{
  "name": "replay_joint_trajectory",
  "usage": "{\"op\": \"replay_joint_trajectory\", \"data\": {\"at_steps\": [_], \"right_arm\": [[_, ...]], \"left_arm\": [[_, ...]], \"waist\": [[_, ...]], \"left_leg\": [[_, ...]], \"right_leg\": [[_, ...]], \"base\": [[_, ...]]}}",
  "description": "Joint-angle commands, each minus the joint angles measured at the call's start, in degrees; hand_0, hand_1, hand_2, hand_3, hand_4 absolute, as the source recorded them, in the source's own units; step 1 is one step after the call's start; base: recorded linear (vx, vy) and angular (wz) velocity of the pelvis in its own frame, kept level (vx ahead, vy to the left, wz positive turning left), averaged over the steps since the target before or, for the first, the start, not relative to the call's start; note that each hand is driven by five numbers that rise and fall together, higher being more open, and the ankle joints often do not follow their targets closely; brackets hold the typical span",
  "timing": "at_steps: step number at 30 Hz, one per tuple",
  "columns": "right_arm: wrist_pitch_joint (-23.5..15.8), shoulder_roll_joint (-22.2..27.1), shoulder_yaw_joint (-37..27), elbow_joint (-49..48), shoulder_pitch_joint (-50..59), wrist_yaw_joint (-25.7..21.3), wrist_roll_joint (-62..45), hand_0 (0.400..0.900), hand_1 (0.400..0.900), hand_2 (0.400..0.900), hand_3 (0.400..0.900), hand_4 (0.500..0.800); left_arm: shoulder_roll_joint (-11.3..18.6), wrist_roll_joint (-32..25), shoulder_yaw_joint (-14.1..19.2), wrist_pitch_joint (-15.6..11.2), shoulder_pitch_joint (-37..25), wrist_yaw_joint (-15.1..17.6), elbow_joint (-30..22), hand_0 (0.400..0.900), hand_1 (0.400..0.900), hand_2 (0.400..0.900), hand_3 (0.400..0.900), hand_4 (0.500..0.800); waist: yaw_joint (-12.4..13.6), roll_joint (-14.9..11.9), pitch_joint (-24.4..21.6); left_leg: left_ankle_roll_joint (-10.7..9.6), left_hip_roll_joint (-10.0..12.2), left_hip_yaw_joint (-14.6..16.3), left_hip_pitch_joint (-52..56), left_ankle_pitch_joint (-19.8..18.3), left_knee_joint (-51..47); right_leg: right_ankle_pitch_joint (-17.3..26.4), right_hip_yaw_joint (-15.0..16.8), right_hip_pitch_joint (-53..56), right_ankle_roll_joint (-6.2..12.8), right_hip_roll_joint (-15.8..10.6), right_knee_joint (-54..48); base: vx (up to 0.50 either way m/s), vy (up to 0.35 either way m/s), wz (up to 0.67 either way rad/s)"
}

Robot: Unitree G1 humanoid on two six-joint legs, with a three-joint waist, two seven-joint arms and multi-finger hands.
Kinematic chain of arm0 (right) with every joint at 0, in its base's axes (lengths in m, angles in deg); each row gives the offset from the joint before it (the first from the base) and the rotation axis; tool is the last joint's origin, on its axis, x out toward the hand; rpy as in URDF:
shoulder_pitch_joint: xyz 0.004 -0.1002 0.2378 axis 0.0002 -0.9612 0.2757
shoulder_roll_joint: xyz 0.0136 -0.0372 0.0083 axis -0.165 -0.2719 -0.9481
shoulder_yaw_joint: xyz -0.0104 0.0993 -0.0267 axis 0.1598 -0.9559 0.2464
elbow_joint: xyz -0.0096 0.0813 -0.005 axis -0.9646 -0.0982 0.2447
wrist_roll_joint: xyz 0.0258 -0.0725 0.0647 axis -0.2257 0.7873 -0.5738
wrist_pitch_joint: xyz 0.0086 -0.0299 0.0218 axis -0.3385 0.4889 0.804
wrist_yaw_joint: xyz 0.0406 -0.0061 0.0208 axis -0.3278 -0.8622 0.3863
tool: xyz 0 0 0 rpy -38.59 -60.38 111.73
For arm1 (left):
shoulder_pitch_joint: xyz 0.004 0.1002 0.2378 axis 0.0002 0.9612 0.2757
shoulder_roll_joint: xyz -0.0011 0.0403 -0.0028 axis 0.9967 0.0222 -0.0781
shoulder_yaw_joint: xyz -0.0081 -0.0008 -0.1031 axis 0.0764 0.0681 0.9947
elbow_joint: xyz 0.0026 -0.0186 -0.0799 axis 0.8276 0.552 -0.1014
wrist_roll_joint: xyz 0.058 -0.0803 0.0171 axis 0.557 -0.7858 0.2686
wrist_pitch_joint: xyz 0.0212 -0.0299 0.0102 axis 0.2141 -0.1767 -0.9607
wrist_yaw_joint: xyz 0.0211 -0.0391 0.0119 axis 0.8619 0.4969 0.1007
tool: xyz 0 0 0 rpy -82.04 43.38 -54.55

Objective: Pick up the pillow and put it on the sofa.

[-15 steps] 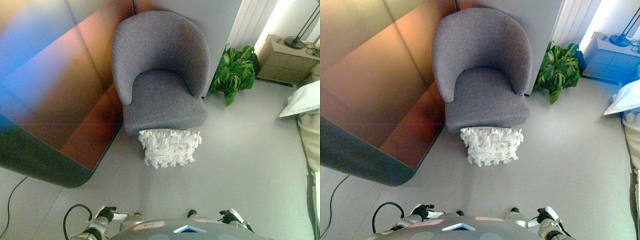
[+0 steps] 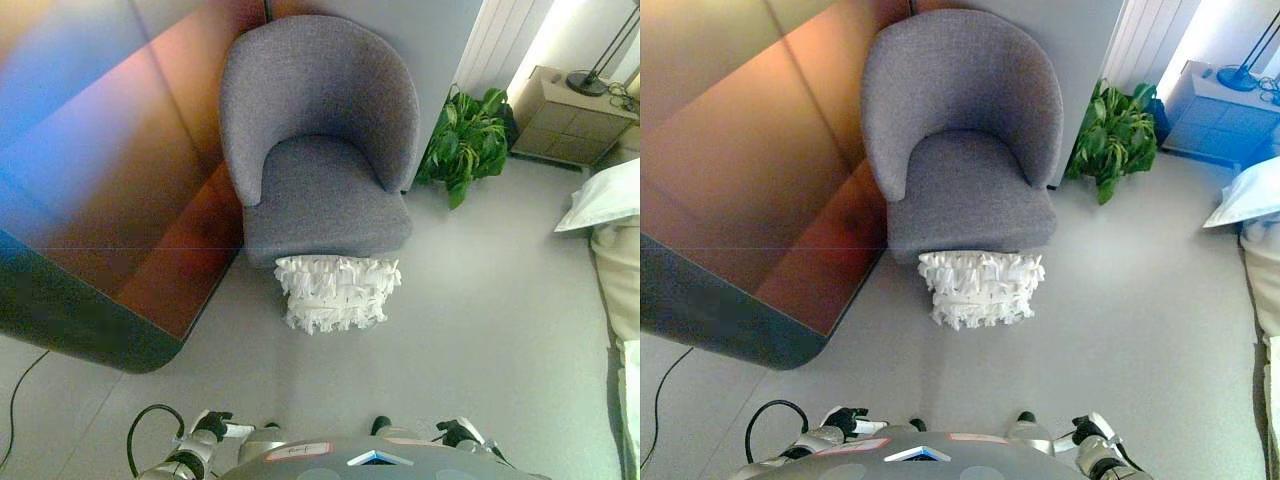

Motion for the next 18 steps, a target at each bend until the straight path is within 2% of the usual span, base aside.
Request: {"op": "replay_joint_trajectory", "data": {"at_steps": [1,9,12,14,15,17,18], "right_arm": [[1.09,0.27,1.71,1.89,5.36,-0.76,-2.34,0.9,0.9,0.9,0.9,0.8],[2.85,0.13,1.72,1.83,6.12,-0.31,-4.96,0.9,0.9,0.9,0.9,0.8],[3.11,0.55,1.24,1.94,6.37,-0.06,-5.62,0.9,0.9,0.9,0.9,0.8],[3.11,1.16,1.0,1.97,6.63,1.17,-5.41,0.9,0.9,0.9,0.9,0.8],[2.93,1.54,0.95,1.85,6.71,2.14,-5.31,0.9,0.9,0.9,0.9,0.8],[2.76,2.24,1.11,1.61,6.89,3.07,-4.9,0.9,0.9,0.9,0.9,0.8],[2.93,2.79,1.51,1.26,6.98,3.45,-4.27,0.9,0.9,0.9,0.9,0.8]], "left_arm": [[-1.21,0.2,-1.94,0.25,-1.95,-1.32,4.09,0.9,0.9,0.9,0.9,0.8],[-0.65,1.03,-1.89,1.08,-2.05,-1.39,3.99,0.9,0.9,0.9,0.9,0.8],[-0.5,0.24,-1.71,1.47,-2.1,-0.89,3.96,0.9,0.9,0.9,0.9,0.8],[-0.47,-1.81,-1.54,1.23,-2.37,0.02,3.7,0.9,0.9,0.9,0.9,0.8],[-0.58,-2.85,-1.28,0.99,-2.57,0.65,3.47,0.9,0.9,0.9,0.9,0.8],[-0.77,-3.82,-0.78,0.28,-2.8,1.33,3.29,0.9,0.9,0.9,0.9,0.8],[-0.99,-5.27,-0.68,-0.12,-2.67,1.64,3.12,0.9,0.9,0.9,0.9,0.8]], "waist": [[-0.34,0.44,0.92],[-0.45,0.69,1.42],[-0.84,0.62,1.95],[-1.22,0.26,2.74],[-1.26,-0.29,3.59],[-0.77,-1.12,4.88],[-0.27,-1.13,5.71]], "left_leg": [[1.59,0.18,-1.67,-0.05,-1.4,-0.4],[1.5,0.63,-1.84,-0.04,-1.11,-0.4],[1.45,0.94,-1.89,-0.17,-1.17,0.74],[1.11,1.27,-2.5,-1.82,-2.23,5.36],[0.79,1.59,-3.4,-3.5,-2.85,10.99],[0.08,1.85,-6.64,-7.73,-1.15,21.38],[-0.43,1.7,-8.82,-10.27,1.02,25.32]], "right_leg": [[1.24,0.23,0.41,0.75,-0.21,1.04],[0.46,0.28,-0.26,0.19,0.26,2.11],[-0.28,1.18,-1.13,-0.6,1.15,3.09],[-0.84,2.11,-2.32,-1.74,1.81,4.14],[-1.06,2.37,-2.95,-2.65,1.9,4.93],[-1.17,2.46,-3.96,-4.29,1.96,5.76],[-1.26,2.55,-4.3,-4.96,2.07,6.17]], "base": [[0.0,-0.031,0.04],[0.02,-0.066,-0.01],[0.01,-0.129,-0.15],[-0.02,-0.152,-0.15],[-0.04,-0.169,-0.24],[-0.02,-0.133,-0.36],[0.03,-0.047,-0.49]]}}
